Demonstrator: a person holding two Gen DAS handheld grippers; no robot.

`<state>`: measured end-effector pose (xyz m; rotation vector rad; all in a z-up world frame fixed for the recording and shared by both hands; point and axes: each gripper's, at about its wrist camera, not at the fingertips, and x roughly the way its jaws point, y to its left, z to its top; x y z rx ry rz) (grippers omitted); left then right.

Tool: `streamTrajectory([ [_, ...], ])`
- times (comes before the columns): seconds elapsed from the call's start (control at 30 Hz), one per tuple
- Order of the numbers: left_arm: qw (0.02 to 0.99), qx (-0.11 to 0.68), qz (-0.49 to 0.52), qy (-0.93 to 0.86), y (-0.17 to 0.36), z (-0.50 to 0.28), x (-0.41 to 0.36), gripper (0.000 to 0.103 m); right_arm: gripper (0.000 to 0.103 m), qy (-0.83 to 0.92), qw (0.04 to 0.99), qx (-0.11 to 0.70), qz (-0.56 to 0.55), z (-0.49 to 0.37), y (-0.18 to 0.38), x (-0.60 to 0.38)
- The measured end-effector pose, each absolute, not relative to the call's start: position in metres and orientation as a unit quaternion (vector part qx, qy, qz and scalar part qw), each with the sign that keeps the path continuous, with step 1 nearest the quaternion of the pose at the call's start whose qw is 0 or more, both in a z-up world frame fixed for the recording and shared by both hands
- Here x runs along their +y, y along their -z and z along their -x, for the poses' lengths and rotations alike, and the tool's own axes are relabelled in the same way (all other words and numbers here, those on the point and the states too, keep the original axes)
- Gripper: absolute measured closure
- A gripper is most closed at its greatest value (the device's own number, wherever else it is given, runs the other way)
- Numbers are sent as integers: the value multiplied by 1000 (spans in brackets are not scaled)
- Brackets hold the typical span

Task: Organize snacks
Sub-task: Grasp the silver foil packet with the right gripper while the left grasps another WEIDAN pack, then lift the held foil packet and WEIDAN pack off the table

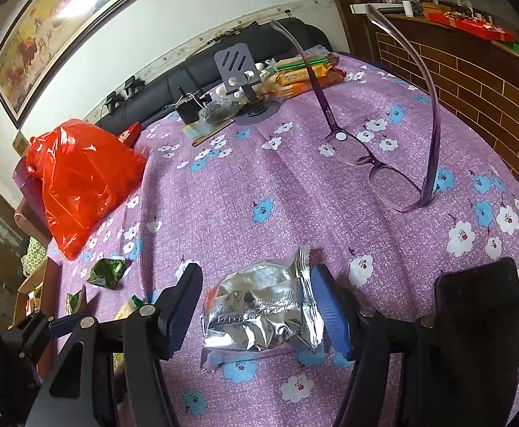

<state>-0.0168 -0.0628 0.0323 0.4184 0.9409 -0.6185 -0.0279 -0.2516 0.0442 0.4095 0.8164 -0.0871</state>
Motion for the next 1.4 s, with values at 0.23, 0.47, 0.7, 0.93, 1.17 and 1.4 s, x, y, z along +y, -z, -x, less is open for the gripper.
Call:
streamTrajectory([
  [0.23, 830, 468, -148, 264, -20, 6, -58, 54, 35, 45, 897, 400, -182, 25, -43, -248],
  [0.47, 840, 462, -134, 249, -21, 19, -48, 59, 26, 54, 899, 424, -99, 19, -37, -226],
  [0.7, 853, 452, -118, 234, -18, 21, -36, 58, 20, 53, 890, 453, -24, 17, -26, -205],
  [0.93, 863, 442, -107, 221, -16, 15, -33, 52, 31, 32, 897, 441, -1, 22, -27, -193],
  [1.17, 869, 434, -93, 220, -17, 15, -28, 58, 33, 1, 906, 423, -4, 24, -31, -179],
  [1.4, 872, 432, -101, 208, -16, 16, -29, 58, 33, 5, 904, 426, 16, 23, -24, -162],
])
